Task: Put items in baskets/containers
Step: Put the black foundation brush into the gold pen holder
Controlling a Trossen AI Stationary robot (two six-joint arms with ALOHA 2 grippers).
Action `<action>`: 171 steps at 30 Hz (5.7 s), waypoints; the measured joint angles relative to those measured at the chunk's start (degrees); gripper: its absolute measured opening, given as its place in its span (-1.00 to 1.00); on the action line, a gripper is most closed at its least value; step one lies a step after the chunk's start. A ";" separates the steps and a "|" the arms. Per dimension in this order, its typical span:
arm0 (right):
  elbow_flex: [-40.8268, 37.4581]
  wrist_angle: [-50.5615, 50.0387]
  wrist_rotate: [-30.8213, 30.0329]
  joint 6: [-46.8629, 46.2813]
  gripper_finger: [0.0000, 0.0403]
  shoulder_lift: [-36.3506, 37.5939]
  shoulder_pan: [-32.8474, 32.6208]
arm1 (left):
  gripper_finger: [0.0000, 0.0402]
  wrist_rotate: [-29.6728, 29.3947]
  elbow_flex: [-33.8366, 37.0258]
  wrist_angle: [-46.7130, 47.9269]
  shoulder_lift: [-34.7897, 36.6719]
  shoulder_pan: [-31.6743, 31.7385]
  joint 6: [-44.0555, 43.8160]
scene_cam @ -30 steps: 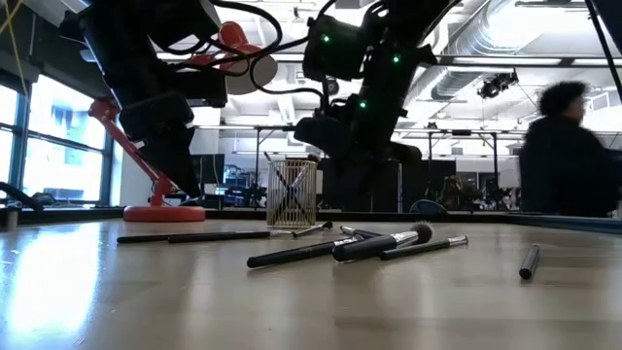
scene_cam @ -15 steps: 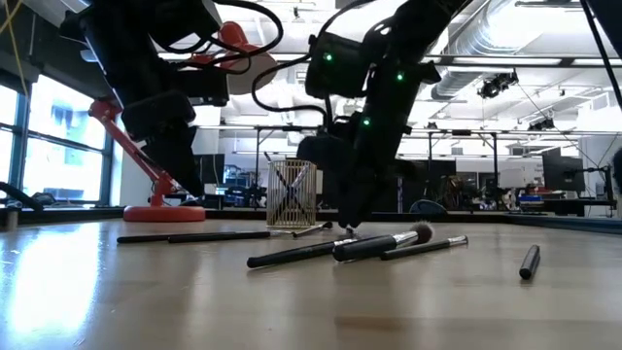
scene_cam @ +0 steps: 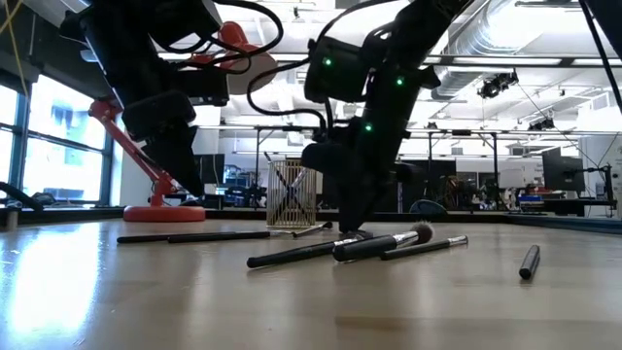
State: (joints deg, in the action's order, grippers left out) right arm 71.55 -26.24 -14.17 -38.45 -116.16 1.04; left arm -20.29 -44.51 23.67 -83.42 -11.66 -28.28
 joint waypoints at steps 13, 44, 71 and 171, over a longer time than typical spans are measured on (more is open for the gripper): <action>0.12 1.11 -2.97 14.53 -0.98 0.22 -2.87 | -1.00 -0.26 0.00 -0.01 0.00 0.00 0.06; -10.80 13.59 -20.64 23.80 -1.00 20.11 -7.89 | -1.00 -0.39 0.00 -0.74 0.00 0.00 0.03; -27.31 94.65 12.26 55.12 -1.00 15.32 10.89 | -1.00 1.45 0.00 -6.18 -0.02 0.02 4.18; -49.97 31.06 -7.56 15.89 -0.98 50.27 -15.34 | -1.00 3.78 -30.93 -2.32 -21.38 -1.51 0.58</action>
State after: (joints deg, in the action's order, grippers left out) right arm 21.58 4.82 -21.73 -22.56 -65.89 -14.31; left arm -16.51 -75.44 21.36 -104.80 -13.17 -27.70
